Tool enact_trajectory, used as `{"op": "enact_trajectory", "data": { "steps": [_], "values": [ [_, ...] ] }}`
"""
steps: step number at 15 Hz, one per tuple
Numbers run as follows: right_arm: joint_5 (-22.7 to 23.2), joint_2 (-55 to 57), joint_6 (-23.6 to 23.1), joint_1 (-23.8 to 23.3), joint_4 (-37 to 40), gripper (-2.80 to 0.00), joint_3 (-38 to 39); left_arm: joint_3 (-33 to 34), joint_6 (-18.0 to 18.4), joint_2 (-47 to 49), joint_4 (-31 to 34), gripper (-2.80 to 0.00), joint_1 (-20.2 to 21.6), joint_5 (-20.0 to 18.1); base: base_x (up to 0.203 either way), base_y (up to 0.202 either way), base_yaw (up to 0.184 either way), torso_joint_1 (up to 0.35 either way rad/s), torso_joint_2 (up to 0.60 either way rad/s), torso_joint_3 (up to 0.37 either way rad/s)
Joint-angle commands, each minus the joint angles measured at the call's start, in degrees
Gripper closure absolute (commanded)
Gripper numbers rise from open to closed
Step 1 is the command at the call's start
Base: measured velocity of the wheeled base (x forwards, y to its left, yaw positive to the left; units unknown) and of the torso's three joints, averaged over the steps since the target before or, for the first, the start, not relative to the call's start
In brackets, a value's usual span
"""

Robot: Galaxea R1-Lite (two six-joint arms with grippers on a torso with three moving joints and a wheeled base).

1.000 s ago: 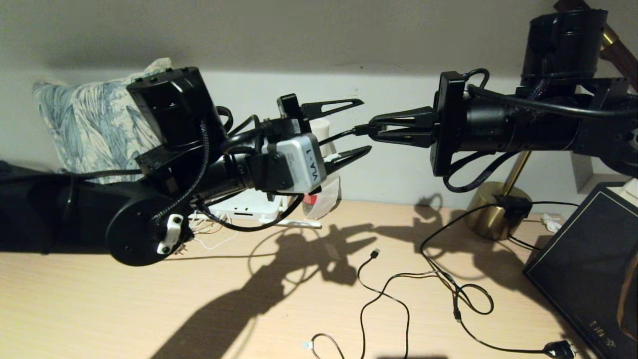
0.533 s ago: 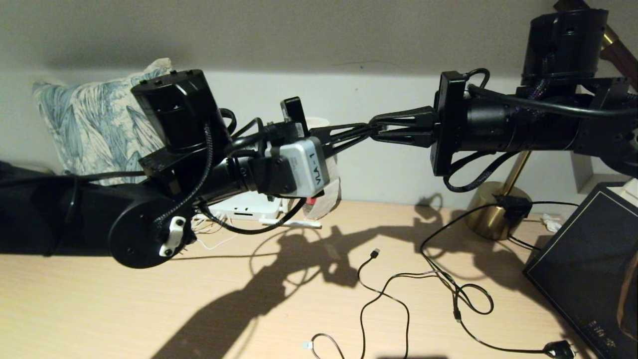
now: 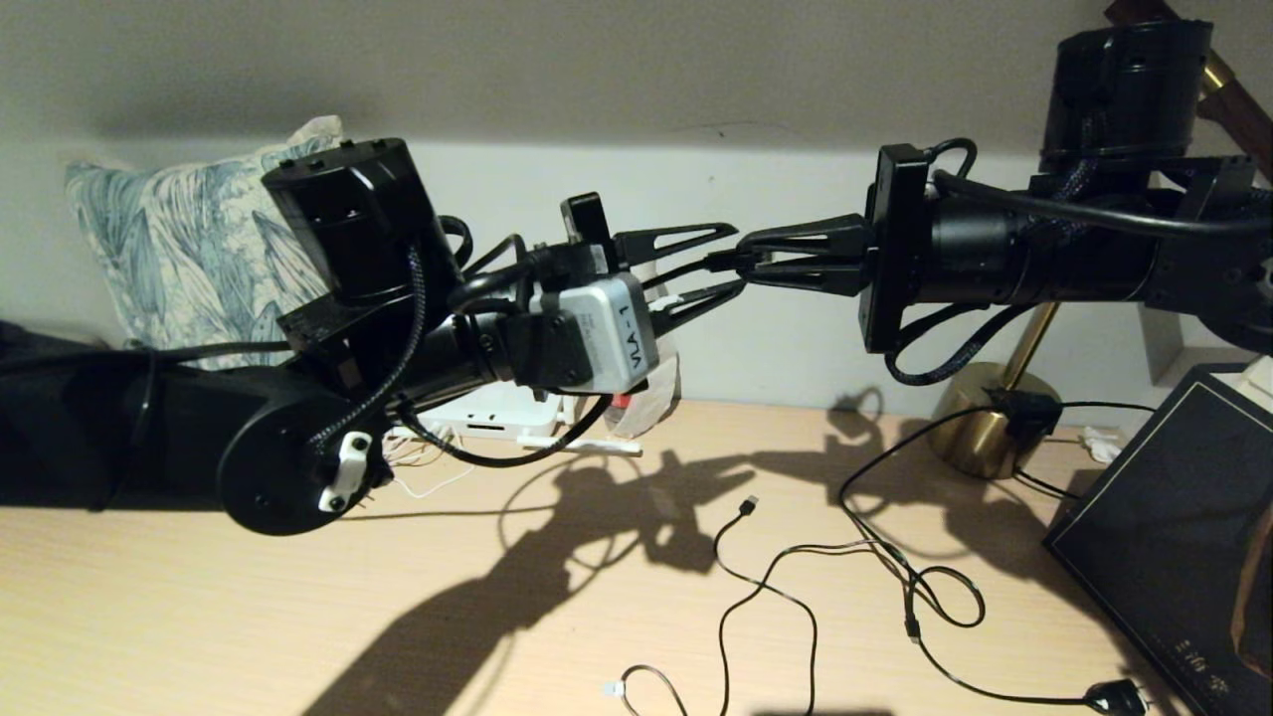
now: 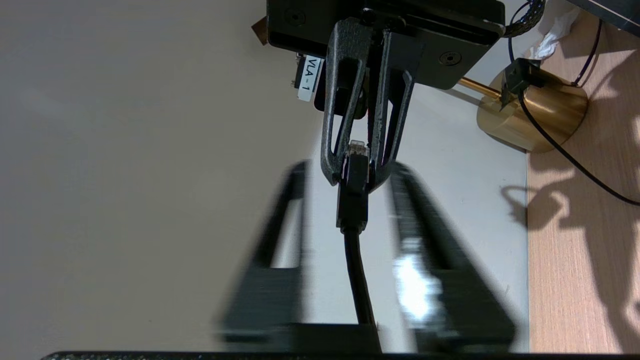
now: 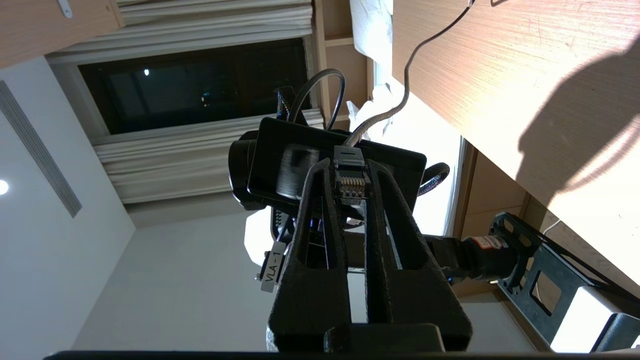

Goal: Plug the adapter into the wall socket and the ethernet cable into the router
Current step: Hand it to the other hand

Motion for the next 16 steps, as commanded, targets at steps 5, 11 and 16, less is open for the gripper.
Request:
{"op": "enact_trajectory", "data": {
  "steps": [5, 11, 16],
  "values": [
    [0.4, -0.8, 0.4, 0.0, -0.1, 0.0, 0.6, -0.1, 0.3, 0.6, -0.3, -2.8, 0.0, -0.1, 0.0, 0.0, 0.0, 0.0, 0.0, 0.0],
    [0.4, -0.9, 0.4, 0.0, -0.1, 0.0, 0.9, 0.0, -0.6, 0.8, -0.4, 0.0, 0.2, 0.0, 0.0, 0.0, 0.0, 0.0, 0.0, 0.0],
    [0.4, -0.9, 0.4, 0.0, -0.1, 0.0, 0.9, 0.0, -0.6, 0.8, -0.4, 0.0, 0.2, 0.0, 0.0, 0.0, 0.0, 0.0, 0.0, 0.0]
  ]
}}
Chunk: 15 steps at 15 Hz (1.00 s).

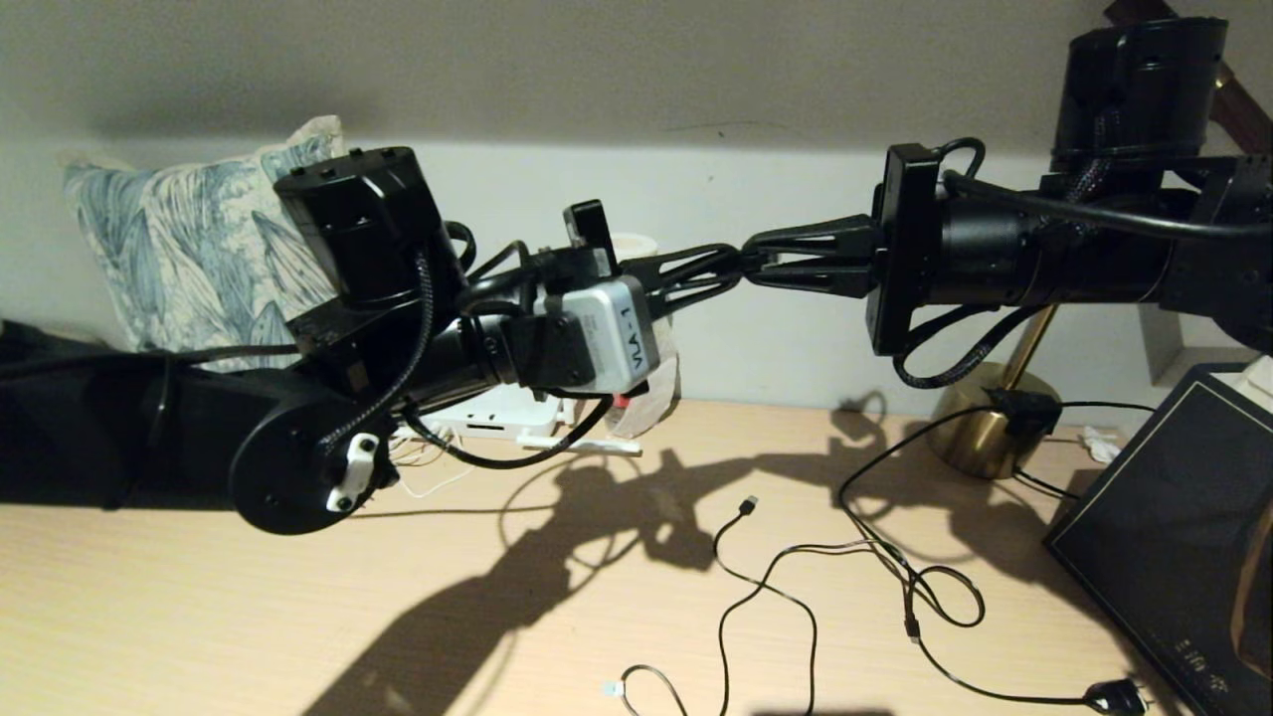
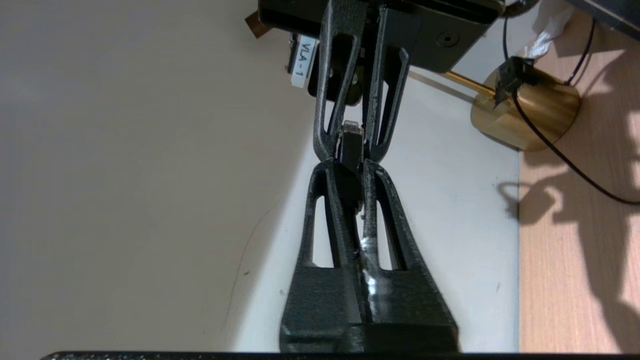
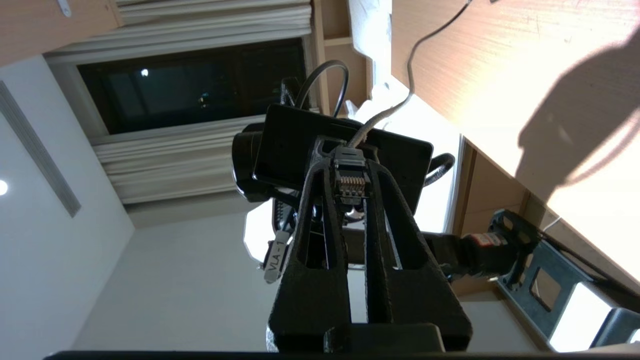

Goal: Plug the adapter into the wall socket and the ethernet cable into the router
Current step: Hand it to the other hand

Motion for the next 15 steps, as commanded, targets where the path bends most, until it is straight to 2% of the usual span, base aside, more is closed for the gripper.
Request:
{"op": "enact_trajectory", "data": {
  "steps": [1, 11, 12, 15],
  "values": [
    [0.3, 0.0, 0.4, 0.0, -0.1, 0.0, 0.0, 0.0, 0.3, 0.0, -0.3, 0.0, -0.1, -0.2, 0.0, 0.0, 0.0, 0.0, 0.0, 0.0],
    [1.4, 0.0, 0.1, 0.1, -0.2, 0.0, 0.4, 0.2, 0.3, 0.1, -0.3, 0.0, 0.0, -0.3, 0.0, 0.0, 0.0, 0.0, 0.0, 0.0],
    [1.8, -0.1, 0.0, 0.0, -0.2, -2.8, 0.4, 0.2, 0.3, 0.1, -0.3, 0.0, 0.0, -0.3, 0.0, 0.0, 0.0, 0.0, 0.0, 0.0],
    [1.1, -0.4, -0.2, -1.1, -0.5, -2.8, 1.5, 2.3, -0.8, -0.7, -0.3, 0.0, 0.1, -0.3, 0.0, 0.0, 0.0, 0.0, 0.0, 0.0]
  ]
}}
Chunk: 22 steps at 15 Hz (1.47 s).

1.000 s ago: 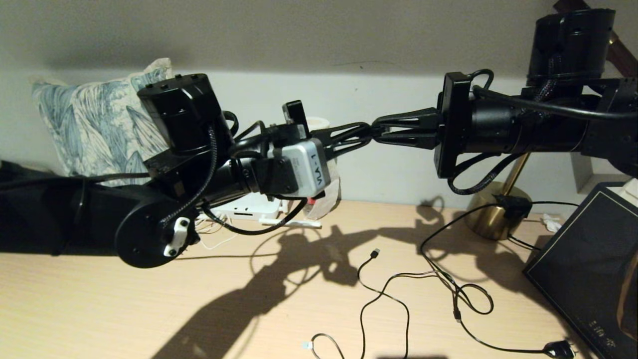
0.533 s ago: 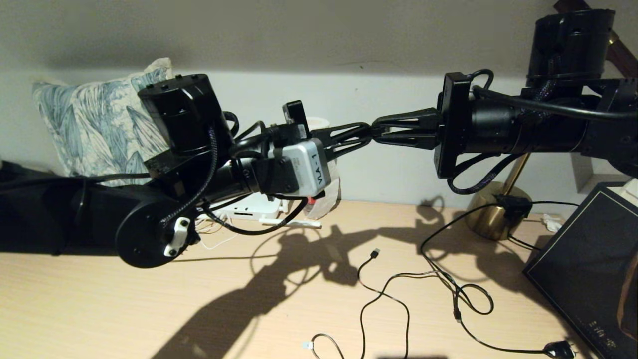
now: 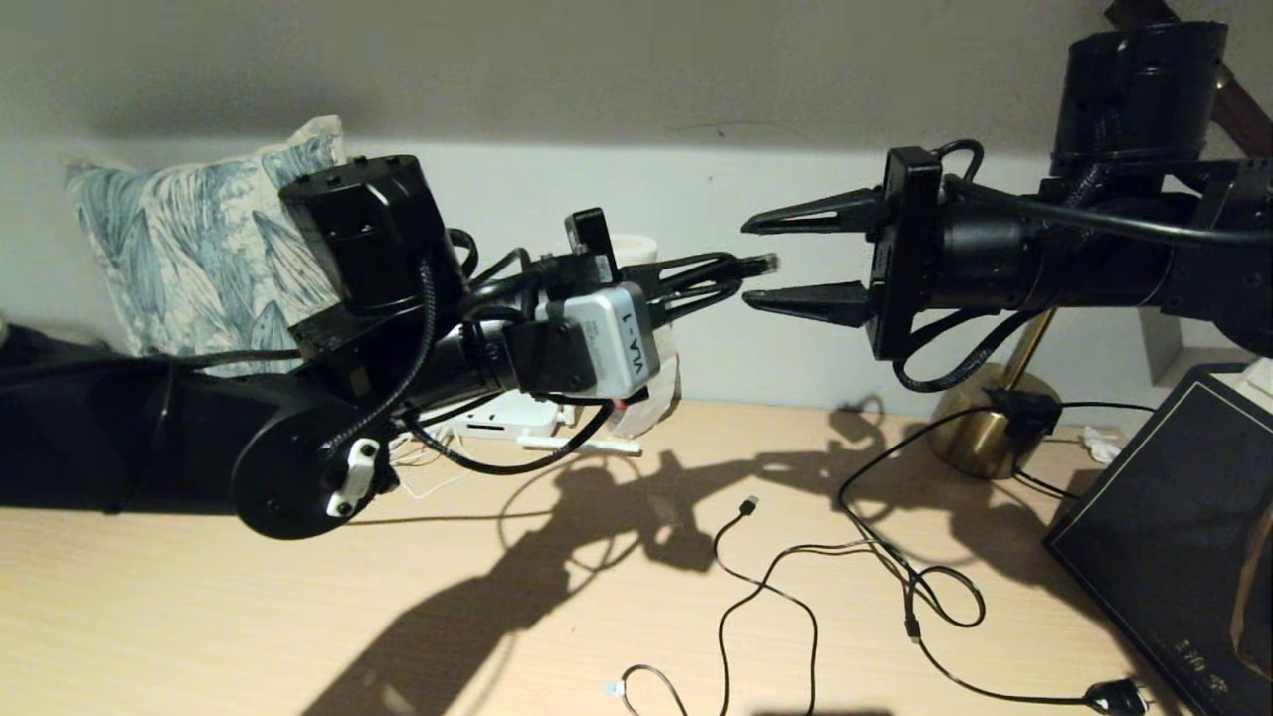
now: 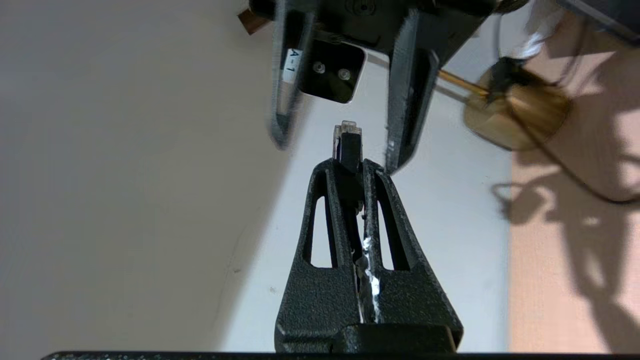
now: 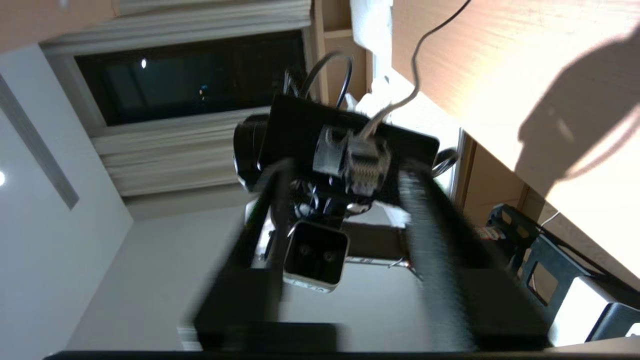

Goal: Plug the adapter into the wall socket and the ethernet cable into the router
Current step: Hand it to the other hand, then align cable and router interface

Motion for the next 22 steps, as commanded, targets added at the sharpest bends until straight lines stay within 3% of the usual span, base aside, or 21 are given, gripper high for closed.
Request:
{"op": "enact_trajectory", "data": {
  "steps": [1, 2, 3, 4, 6, 7, 8, 9, 10, 13, 15, 17, 19, 20, 22],
  "values": [
    [0.0, -0.3, 0.3, -2.4, -1.0, -2.8, 1.5, 2.7, -2.7, -1.8, -0.3, 0.0, 0.3, -0.1, 0.0, 0.0, 0.0, 0.0, 0.0, 0.0],
    [-0.2, -1.2, 0.0, -3.9, -2.3, -2.8, 3.0, 3.8, -5.9, -2.7, -0.4, 0.0, 1.1, 0.1, 0.0, 0.0, 0.0, 0.0, 0.0, 0.0],
    [-1.0, -3.3, -1.5, -5.3, -3.8, -2.8, 5.0, 4.8, -11.4, -3.4, -0.4, 0.0, 2.1, 0.3, 0.0, 0.0, 0.0, 0.0, 0.0, 0.0],
    [-2.4, -6.3, -4.5, -6.6, -4.8, 0.0, 7.6, 5.6, -18.8, -4.3, -0.5, 0.0, 3.6, 1.2, 0.0, 0.0, 0.0, 0.0, 0.0, 0.0],
    [-6.1, -13.4, -16.1, -9.5, -5.0, 0.0, 14.2, 6.4, -35.2, -5.7, -0.6, 0.0, 5.6, 6.7, 0.0, 0.0, 0.0, 0.0, 0.0, 0.0],
    [-9.9, -17.7, -24.4, -10.7, -3.7, 0.0, 17.8, 6.3, -46.8, -6.5, -0.4, 0.0, 6.1, 10.5, 0.0, 0.0, 0.0, 0.0, 0.0, 0.0],
    [-15.3, -21.7, -33.2, -11.4, -1.9, 0.0, 21.2, 6.0, -57.3, -7.2, 0.2, 0.0, 6.9, 14.2, 0.0, 0.0, 0.0, 0.0, 0.0, 0.0],
    [-22.2, -25.6, -42.0, -11.8, -0.1, 0.0, 24.6, 5.3, -65.3, -7.6, 2.1, 0.0, 8.6, 17.6, 0.0, 0.0, 0.0, 0.0, 0.0, 0.0],
    [-30.2, -30.1, -50.0, -12.0, 1.4, 0.0, 28.6, 4.9, -69.8, -7.8, 5.3, 0.0, 11.9, 19.8, 0.0, 0.0, 0.0, 0.0, 0.0, 0.0],
    [-50.9, -44.0, -65.6, -12.4, 3.6, 0.0, 42.3, 7.7, -79.6, -7.7, 9.3, 0.0, 17.3, 21.8, 0.0, 0.0, 0.0, 0.0, 0.0, 0.0],
    [-59.4, -52.7, -69.4, -12.5, 4.1, 0.0, 50.3, 11.6, -85.4, -8.4, 9.0, 0.0, 17.5, 25.1, 0.0, 0.0, 0.0, 0.0, 0.0, 0.0],
    [-65.3, -61.1, -71.4, -12.6, 5.8, 0.0, 56.5, 14.6, -87.7, -8.6, 8.9, 0.0, 16.5, 29.2, 0.0, 0.0, 0.0, 0.0, 0.0, 0.0],
    [-69.3, -67.5, -72.3, -12.7, 10.9, 0.0, 58.8, 15.0, -90.5, -8.2, 8.5, 0.0, 16.0, 30.2, 0.0, 0.0, 0.0, 0.0, 0.0, 0.0],
    [-70.3, -70.4, -72.5, -13.0, 13.9, 0.0, 59.8, 15.1, -92.7, -7.9, 7.5, 0.0, 15.9, 30.9, 0.0, 0.0, 0.0, 0.0, 0.0, 0.0],
    [-71.0, -75.8, -72.7, -14.2, 16.8, 0.0, 63.7, 16.2, -93.0, -6.5, 4.3, 0.0, 15.7, 32.7, 0.0, 0.0, 0.0, 0.0, 0.0, 0.0]
  ]
}}
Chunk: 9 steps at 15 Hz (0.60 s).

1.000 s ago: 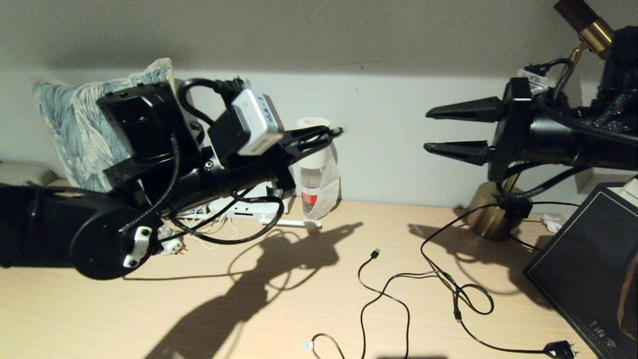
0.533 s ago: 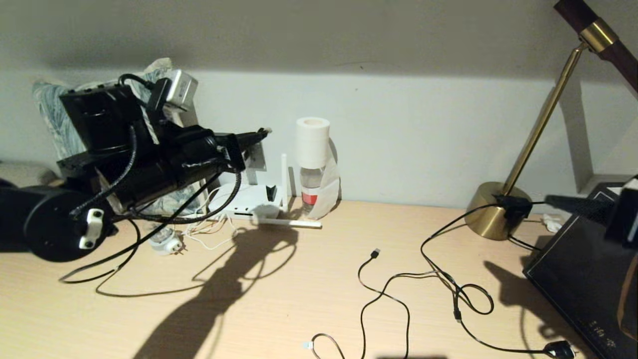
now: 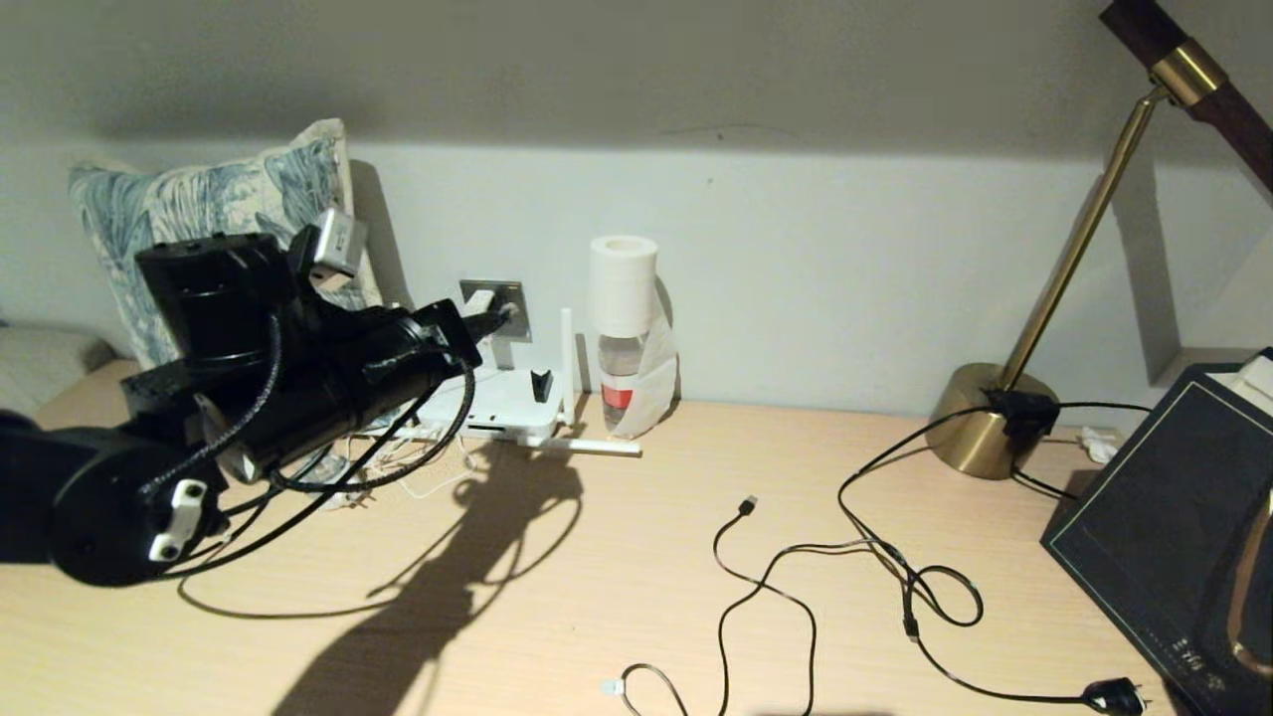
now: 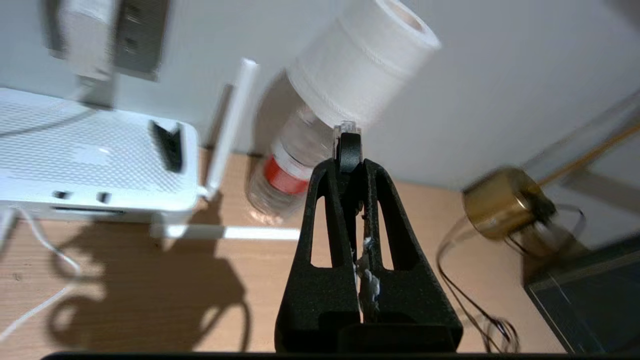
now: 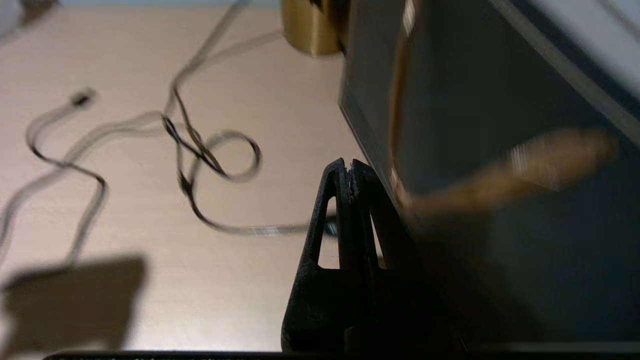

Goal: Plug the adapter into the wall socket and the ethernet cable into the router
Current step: Align cable and router interface

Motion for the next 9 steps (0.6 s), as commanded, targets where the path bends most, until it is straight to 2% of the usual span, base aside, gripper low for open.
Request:
{"op": "enact_trajectory", "data": {
  "steps": [1, 2, 4, 5, 7, 8, 9],
  "values": [
    [-0.2, -10.0, -0.4, -0.9, 1.5, 0.0, 4.3, 1.5, 0.7, 2.5, -3.2, 0.0, -0.2, 1.9, 0.0, 0.0, 0.0, 0.0, 0.0, 0.0],
    [-0.2, -12.7, -0.8, -1.0, 1.7, 0.0, 6.2, 2.6, 3.3, 3.9, -4.6, 0.0, -0.1, 3.8, 0.0, 0.0, 0.0, 0.0, 0.0, 0.0],
    [0.5, -14.2, -0.5, -1.1, 1.3, 0.0, 11.8, 7.0, 10.9, 5.5, -7.0, 0.0, 0.3, 6.4, 0.0, 0.0, 0.0, 0.0, 0.0, 0.0],
    [2.7, -14.2, -0.4, -1.1, -1.1, 0.0, 15.0, 9.9, 14.1, 6.3, -8.8, 0.0, 0.4, 7.2, 0.0, 0.0, 0.0, 0.0, 0.0, 0.0],
    [11.7, -14.2, -0.2, -1.1, -7.9, 0.0, 19.1, 12.7, 16.1, 8.8, -12.4, 0.0, 0.9, 9.8, 0.0, 0.0, 0.0, 0.0, 0.0, 0.0],
    [14.7, -14.2, -0.4, -1.1, -8.0, 0.0, 19.5, 13.8, 16.3, 10.0, -13.1, 0.0, 1.3, 11.7, 0.0, 0.0, 0.0, 0.0, 0.0, 0.0],
    [15.8, -14.2, -1.1, -1.1, -6.6, 0.0, 19.3, 14.9, 16.3, 10.6, -13.4, 0.0, 1.8, 12.3, 0.0, 0.0, 0.0, 0.0, 0.0, 0.0]
  ]
}}
